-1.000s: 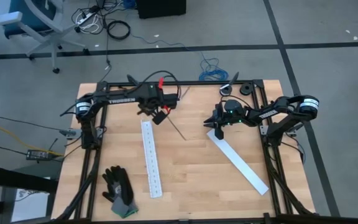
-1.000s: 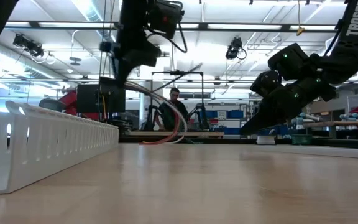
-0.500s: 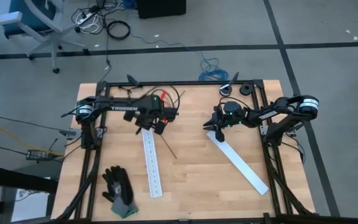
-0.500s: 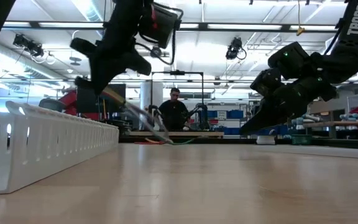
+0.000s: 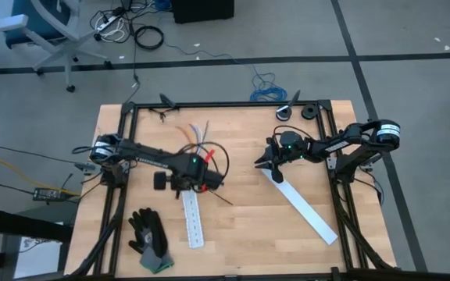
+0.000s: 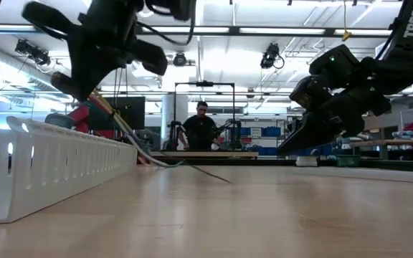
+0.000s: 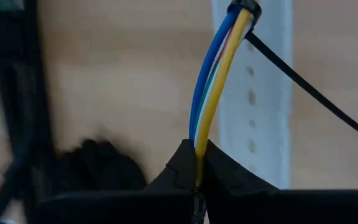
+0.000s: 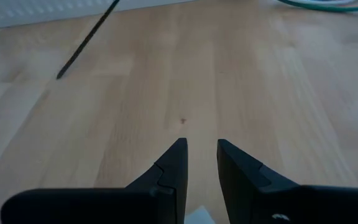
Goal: Ziptie cables
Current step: Put the ziptied cable wires into the white cable duct
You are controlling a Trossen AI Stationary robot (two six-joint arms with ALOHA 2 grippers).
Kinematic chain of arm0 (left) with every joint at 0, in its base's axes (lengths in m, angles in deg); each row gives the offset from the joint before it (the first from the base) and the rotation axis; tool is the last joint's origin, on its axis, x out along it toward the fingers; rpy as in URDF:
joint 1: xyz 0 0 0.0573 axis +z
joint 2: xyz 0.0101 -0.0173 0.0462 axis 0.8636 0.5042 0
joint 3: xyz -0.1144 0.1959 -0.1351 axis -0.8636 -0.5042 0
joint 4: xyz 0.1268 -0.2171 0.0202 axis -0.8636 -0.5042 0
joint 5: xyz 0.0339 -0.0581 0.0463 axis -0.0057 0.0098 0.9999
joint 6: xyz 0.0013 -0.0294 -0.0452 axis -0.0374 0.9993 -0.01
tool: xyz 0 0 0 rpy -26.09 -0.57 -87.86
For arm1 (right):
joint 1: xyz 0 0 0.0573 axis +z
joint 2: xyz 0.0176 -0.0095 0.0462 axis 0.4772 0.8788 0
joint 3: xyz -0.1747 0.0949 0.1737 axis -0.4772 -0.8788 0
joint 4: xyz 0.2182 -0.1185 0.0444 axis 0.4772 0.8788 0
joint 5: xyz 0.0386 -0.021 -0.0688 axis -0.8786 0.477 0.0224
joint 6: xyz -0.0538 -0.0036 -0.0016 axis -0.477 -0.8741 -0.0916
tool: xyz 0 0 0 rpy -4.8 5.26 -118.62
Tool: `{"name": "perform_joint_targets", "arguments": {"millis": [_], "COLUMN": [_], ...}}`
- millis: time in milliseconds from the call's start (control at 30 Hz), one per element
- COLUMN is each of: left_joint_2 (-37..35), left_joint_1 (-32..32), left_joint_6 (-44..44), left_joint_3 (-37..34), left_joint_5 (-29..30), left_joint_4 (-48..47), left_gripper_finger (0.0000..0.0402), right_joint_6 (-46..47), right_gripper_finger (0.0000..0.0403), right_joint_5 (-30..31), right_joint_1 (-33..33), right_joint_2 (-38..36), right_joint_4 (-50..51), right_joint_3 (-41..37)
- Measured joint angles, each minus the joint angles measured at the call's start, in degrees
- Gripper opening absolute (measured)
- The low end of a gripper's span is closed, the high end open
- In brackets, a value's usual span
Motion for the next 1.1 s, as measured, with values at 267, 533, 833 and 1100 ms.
{"name": "perform_joint_targets", "arguments": {"millis": [267,533,833,1100], "left_joint_2": [0.00,1.04,8.93,12.35], "left_joint_1": [-7.09,-10.98,-13.04,-15.62], "left_joint_6": [15.18,20.81,21.12,19.99], "left_joint_3": [0.00,0.02,1.46,8.42], "left_joint_5": [-0.56,0.68,1.46,8.16], "left_joint_4": [6.89,19.39,30.58,29.85], "left_gripper_finger": [0.0013,0.0013,0.0013,0.0015], "right_joint_6": [-1.49,-3.02,-2.25,-1.69], "right_gripper_finger": [0.0075,0.0075,0.0075,0.0075], "right_joint_5": [0.00,-0.07,-4.11,-4.37], "right_joint_1": [0.79,0.70,0.68,0.72], "right_joint_2": [0.00,0.00,0.00,0.00], "right_joint_4": [3.87,5.76,0.07,-0.97], "right_joint_3": [0.00,-0.56,-2.80,-3.56]}}
